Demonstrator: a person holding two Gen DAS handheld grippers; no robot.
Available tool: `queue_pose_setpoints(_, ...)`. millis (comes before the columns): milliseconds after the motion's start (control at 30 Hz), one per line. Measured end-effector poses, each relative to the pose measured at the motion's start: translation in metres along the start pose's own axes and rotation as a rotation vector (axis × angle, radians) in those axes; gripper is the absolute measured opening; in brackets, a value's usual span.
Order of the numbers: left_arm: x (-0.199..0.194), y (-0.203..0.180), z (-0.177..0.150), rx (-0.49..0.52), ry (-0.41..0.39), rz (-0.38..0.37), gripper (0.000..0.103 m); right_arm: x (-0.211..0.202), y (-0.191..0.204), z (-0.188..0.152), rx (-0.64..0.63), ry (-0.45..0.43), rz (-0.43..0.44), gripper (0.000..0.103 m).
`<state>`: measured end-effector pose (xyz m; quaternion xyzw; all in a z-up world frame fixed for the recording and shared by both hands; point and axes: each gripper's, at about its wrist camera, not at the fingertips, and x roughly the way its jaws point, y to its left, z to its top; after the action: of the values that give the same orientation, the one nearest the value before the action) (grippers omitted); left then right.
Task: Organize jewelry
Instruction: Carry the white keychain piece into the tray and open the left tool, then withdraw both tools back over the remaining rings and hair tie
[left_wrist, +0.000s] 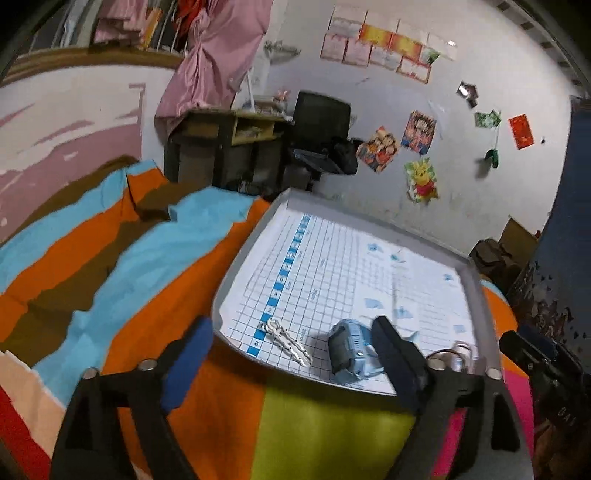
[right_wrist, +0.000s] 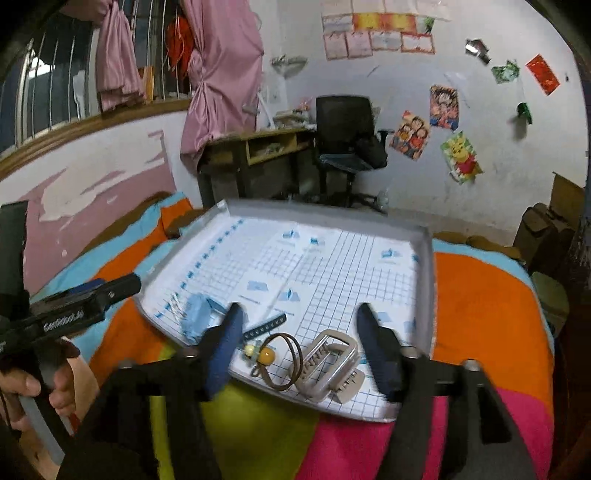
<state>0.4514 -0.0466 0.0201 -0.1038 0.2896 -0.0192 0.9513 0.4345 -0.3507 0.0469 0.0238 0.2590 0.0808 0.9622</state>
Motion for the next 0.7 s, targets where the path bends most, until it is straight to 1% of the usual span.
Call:
queue_pose_setpoints(67, -0.021, 0.0, -0.001, 0.006, -0.037, -0.001, 0.095, -0.019, 0.0, 0.002, 0.013, -0.029, -0.009, 0.075)
queue_pose_setpoints(133, -0.041, 0.0, -0.004, 0.007, -0.061, -0.008, 0.098, -0.037, -0.001, 0.001, 0.035, -0.052, -0.023, 0.081)
queue_pose_setpoints(167, -0.052, 0.002, -0.006, 0.007, -0.074, -0.001, 0.099, -0.046, -0.002, 0.0, 0.043, -0.063, -0.029, 0.087)
queue_pose_setpoints(233, -0.074, 0.003, -0.012, 0.006, -0.105, 0.018, 0.102, -0.072, -0.001, -0.003, 0.057, -0.093, -0.051, 0.094)
queue_pose_setpoints(367, -0.12, 0.007, -0.024, 0.015, -0.161, 0.019, 0.102, -0.121, 0.002, -0.014, 0.07, -0.147, -0.056, 0.095)
queue_pose_setpoints(467, -0.151, 0.011, -0.032, 0.01, -0.176, 0.011, 0.103, -0.152, 0.007, -0.023, 0.069, -0.172, -0.053, 0.098)
queue_pose_setpoints(600, -0.193, 0.015, -0.047, 0.001, -0.207, -0.003, 0.103, -0.196, 0.018, -0.04, 0.052, -0.208, -0.046, 0.099)
queue_pose_setpoints(700, -0.219, 0.016, -0.059, -0.001, -0.207, -0.025, 0.103, -0.22, 0.026, -0.051, 0.037, -0.224, -0.04, 0.099)
